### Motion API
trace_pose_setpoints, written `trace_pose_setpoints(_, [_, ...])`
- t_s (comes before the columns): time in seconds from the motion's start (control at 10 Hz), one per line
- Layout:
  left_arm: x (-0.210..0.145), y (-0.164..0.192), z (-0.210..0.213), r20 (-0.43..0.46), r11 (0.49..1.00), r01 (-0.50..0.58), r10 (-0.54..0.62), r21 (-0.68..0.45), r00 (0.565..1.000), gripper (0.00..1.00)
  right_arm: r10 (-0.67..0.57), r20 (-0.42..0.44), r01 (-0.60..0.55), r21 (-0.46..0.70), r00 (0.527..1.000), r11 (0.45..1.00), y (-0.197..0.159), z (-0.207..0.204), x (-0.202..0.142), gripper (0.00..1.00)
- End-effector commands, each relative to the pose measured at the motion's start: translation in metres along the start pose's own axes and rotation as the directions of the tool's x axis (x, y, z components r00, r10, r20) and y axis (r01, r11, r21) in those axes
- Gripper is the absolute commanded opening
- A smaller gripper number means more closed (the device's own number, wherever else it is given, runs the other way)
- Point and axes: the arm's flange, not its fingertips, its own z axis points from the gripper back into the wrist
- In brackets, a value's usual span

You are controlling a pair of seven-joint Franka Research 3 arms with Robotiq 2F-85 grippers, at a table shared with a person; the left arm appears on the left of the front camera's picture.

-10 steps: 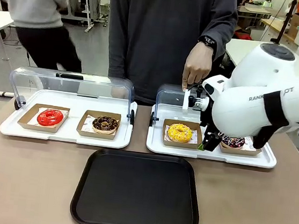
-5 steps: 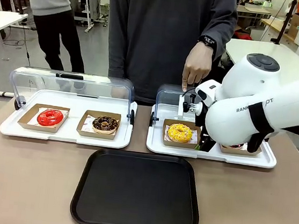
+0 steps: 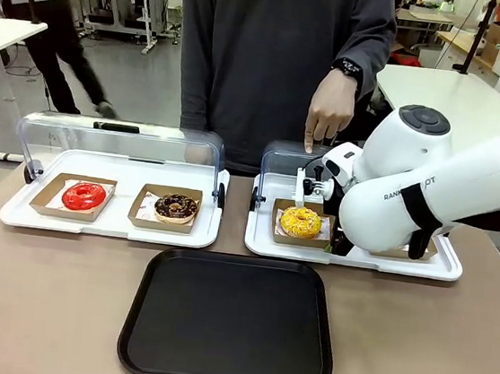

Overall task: Move the third donut from the left to the tray.
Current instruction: Pick up the Paper togo box containing the Donut indicated by the person and place it on the Handle tray.

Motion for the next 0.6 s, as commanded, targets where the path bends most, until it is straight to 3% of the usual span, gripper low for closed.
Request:
trace_pose_setpoints(0.0, [0.001,0.0,0.002,0.006,1.0,0.007,-0.007,-0.005,1.0,1.0,-0.036,-0.008,0.036,-0.021,0.999,0.999,-0.007,-0.011,0.004,1.0])
trace_pose_setpoints(0.4, [0.001,0.0,0.002,0.006,1.0,0.007,-0.007,-0.005,1.0,1.0,-0.049,-0.009,0.049,-0.008,0.999,0.999,-0.011,-0.024,0.002,1.0])
trace_pose_setpoints(0.5, [0.001,0.0,0.002,0.006,1.0,0.007,-0.007,-0.005,1.0,1.0,-0.052,-0.014,0.052,-0.004,0.999,0.999,-0.009,-0.025,0.0,0.89])
